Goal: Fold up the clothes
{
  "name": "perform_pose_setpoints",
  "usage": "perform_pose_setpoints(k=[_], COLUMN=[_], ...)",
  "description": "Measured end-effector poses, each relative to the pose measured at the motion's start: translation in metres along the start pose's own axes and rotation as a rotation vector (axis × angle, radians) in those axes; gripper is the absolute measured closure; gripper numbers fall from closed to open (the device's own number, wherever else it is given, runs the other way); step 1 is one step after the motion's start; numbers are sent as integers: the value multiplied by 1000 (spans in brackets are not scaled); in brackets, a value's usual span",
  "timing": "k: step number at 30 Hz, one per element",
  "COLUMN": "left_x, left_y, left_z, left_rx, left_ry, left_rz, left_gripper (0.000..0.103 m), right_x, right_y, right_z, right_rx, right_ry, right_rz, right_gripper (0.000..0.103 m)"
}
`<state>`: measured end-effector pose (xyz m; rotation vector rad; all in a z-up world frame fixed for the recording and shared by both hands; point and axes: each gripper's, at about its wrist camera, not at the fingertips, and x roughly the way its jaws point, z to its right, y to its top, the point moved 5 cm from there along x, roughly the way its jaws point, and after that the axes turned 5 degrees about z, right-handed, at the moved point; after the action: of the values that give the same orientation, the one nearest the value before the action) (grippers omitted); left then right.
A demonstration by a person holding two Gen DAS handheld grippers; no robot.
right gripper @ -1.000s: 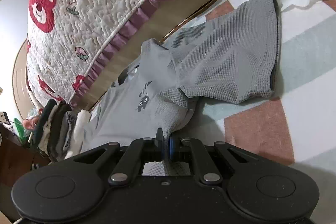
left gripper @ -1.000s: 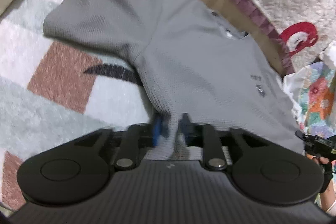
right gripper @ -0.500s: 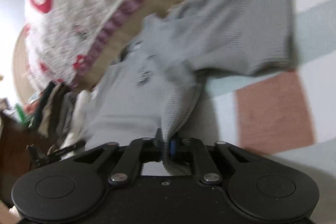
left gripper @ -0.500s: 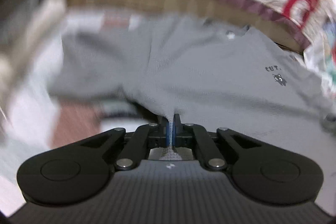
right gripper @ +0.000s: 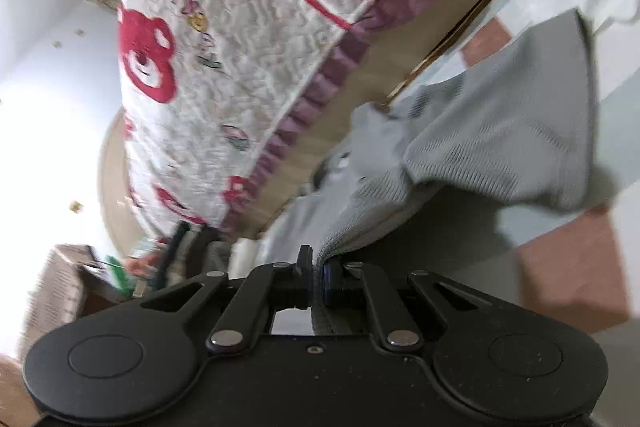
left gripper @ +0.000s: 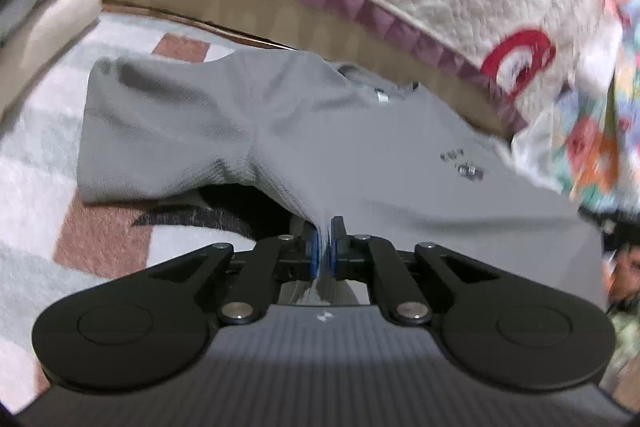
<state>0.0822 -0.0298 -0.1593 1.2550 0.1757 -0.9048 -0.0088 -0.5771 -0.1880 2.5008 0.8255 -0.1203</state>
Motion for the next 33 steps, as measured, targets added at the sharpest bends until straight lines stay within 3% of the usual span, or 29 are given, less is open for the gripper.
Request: perform_pose_setpoints(k=[2, 3, 4, 7, 11, 15, 18, 22, 24, 26, 27, 28, 32, 33], left_x=[1, 2, 6, 17, 29, 28, 30, 45, 53, 53, 54, 55, 61, 63], left_y=[0, -2, -6, -17, -30, -26, -20, -24, -25, -22, -22, -21, -12, -9], left_z=[20, 28, 36, 51, 57, 50, 39, 8, -5, -11, -11, -11, -17, -21], left_rx=[136, 175, 200, 241, 319, 276, 220, 80, 8, -65, -89, -96, -124, -152], left_ry=[22, 17, 2, -1, 84, 122, 156, 174, 173, 117, 85, 70, 77, 76], left_rz=[-18, -33, -51, -100, -209, -212, -203, -221, -239, -222, -225, -231, -206, -196], left_gripper=[93, 85, 76, 66, 63, 54, 53, 49, 48, 54, 76, 89, 90, 90], right_x=[2, 4, 6, 12, 15, 15, 16, 18, 19, 21, 21, 22, 31, 35], right_y=[-1, -2, -3, -6, -8, -9, -9, -11, -13, -16, -17, -18, -11, -10], right_z=[9, 12, 15, 20, 20, 21, 22, 24, 25, 27, 29, 31, 43, 46], right_rx=[16, 20, 21, 14, 1, 3, 8, -2, -20, -46, -55, -61, -44, -43], right_ry=[-35, -54, -69, -104, -112, -115, -119, -133, -161, -196, -208, -216, -175, -166], right_rz=[0, -5, -13, -34, -56, -67, -70, -82, -97, -107, -110, -111, -93, -98], right_gripper=[95, 95, 95, 95, 95, 95, 95, 95, 91, 91, 91, 91, 85, 67])
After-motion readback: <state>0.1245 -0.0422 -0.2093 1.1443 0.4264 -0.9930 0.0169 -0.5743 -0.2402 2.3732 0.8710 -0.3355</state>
